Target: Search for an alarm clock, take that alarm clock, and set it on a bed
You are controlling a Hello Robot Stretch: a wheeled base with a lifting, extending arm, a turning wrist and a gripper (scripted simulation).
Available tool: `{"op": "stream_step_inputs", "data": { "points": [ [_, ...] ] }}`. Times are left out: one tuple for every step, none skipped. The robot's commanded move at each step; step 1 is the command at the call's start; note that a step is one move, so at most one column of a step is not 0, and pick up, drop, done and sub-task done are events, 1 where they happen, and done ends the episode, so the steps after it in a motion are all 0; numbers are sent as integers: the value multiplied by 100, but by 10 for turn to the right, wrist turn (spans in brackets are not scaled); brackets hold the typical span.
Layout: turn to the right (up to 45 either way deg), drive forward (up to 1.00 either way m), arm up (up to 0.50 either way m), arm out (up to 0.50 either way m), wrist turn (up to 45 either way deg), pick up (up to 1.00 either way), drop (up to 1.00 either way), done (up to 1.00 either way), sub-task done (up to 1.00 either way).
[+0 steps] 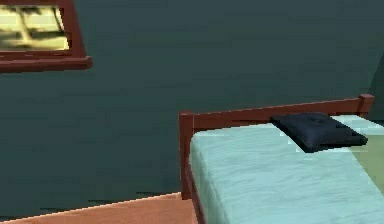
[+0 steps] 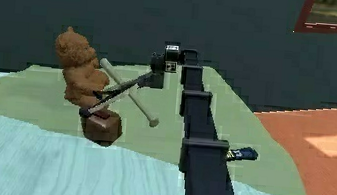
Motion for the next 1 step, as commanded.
{"op": "stream_step_inputs", "data": {
  "points": [
    [0, 0, 0, 0, 0, 0, 0, 100, 0]
  ]
}}
